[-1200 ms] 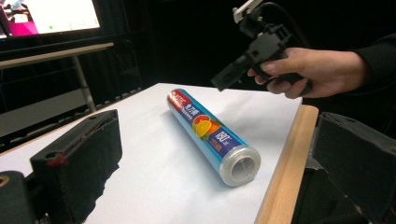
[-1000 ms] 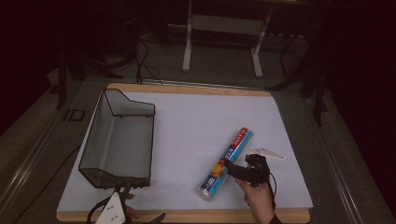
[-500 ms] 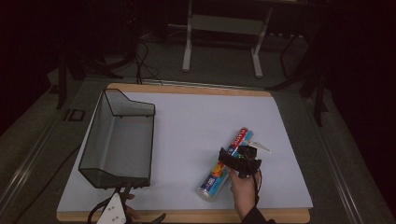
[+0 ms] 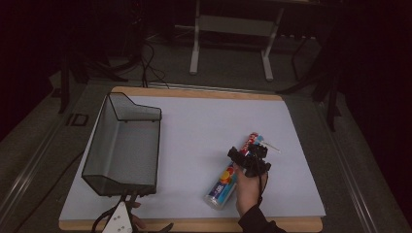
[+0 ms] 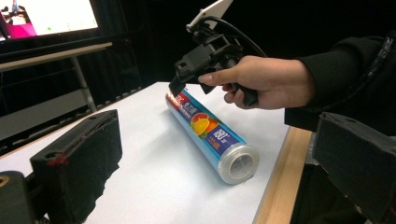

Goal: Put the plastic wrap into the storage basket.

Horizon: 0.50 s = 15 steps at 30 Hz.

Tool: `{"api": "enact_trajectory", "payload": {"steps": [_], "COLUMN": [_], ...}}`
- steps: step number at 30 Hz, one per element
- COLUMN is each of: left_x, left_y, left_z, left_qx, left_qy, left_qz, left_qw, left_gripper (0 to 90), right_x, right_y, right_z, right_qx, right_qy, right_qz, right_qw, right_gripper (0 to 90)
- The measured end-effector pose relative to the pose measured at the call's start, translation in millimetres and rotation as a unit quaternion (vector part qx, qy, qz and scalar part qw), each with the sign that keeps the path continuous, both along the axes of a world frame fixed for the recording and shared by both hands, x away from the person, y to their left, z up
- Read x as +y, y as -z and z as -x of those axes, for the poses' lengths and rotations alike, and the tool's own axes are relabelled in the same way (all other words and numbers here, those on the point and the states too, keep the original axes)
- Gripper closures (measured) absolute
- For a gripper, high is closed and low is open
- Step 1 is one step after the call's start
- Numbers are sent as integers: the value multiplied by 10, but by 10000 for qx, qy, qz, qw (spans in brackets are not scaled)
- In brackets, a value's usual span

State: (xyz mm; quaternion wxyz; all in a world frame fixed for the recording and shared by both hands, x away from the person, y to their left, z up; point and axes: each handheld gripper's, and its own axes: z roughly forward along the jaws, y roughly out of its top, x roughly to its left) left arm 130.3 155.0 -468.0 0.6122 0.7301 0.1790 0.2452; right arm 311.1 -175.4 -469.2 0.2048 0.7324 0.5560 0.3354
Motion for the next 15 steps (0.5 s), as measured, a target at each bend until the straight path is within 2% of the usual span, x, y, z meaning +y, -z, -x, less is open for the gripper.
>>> {"api": "enact_trajectory", "payload": {"steps": [4, 10, 11, 15], "left_x": [0, 3, 2, 1], "left_y": [-1, -2, -2, -10], "left_z": [8, 13, 14, 18], "left_qx": [-13, -34, -33, -40], "left_qy": [-12, -16, -17, -16], "left_qz": [-2, -10, -9, 3], "left_qw": [10000, 10000, 10000, 10000], "left_gripper": [23, 23, 23, 23], "right_x": [-11, -151, -167, -228], "right_y": [21, 142, 152, 219], "right_z": [-98, -237, -244, -268], "right_qx": [103, 686, 737, 1109], "right_qy": [226, 597, 632, 669], "right_qz": [183, -100, -125, -473], "right_qw": [9995, 9958, 9952, 9905], "right_gripper": [108, 108, 108, 107]}}
